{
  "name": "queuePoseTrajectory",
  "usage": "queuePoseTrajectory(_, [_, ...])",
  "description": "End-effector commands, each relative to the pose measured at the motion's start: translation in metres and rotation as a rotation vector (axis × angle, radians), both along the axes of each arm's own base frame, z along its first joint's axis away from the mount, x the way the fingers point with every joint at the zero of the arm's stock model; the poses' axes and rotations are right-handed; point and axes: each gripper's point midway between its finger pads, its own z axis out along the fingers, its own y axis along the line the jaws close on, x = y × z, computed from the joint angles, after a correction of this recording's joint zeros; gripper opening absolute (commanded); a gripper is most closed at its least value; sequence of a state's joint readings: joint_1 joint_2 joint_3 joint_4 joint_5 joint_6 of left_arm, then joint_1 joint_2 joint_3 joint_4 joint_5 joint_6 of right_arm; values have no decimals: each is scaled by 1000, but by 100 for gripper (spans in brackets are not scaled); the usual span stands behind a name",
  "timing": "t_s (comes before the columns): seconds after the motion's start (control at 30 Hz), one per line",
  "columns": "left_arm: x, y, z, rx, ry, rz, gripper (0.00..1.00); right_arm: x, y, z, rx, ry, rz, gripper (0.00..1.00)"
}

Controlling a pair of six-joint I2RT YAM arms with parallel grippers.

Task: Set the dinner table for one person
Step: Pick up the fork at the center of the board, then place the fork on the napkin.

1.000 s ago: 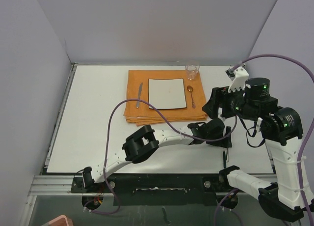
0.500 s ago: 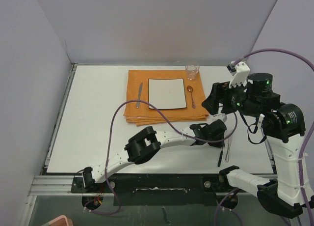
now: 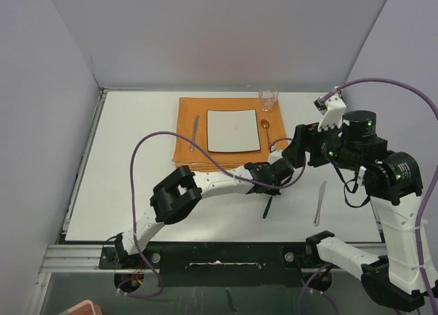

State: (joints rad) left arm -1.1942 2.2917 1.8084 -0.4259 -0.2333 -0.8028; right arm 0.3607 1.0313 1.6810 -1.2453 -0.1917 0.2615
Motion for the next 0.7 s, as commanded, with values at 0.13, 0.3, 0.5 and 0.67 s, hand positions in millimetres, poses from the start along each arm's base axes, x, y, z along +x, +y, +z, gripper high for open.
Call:
queuePoseTrajectory(0.13, [36, 73, 146, 40, -324, 36, 0, 7, 1, 8, 31, -93, -10, 71])
queuePoseTrajectory(0.3, [43, 109, 190, 59, -403, 88, 0, 10, 2, 11, 35, -107, -13, 71])
queuePoseTrajectory(0.5, [98, 197, 211, 186, -481, 241, 0, 6, -1, 18, 57, -136, -29, 71])
queuePoseTrajectory(0.67, [143, 273, 201, 259, -454, 364, 0, 5, -1, 30, 59, -153, -24, 72])
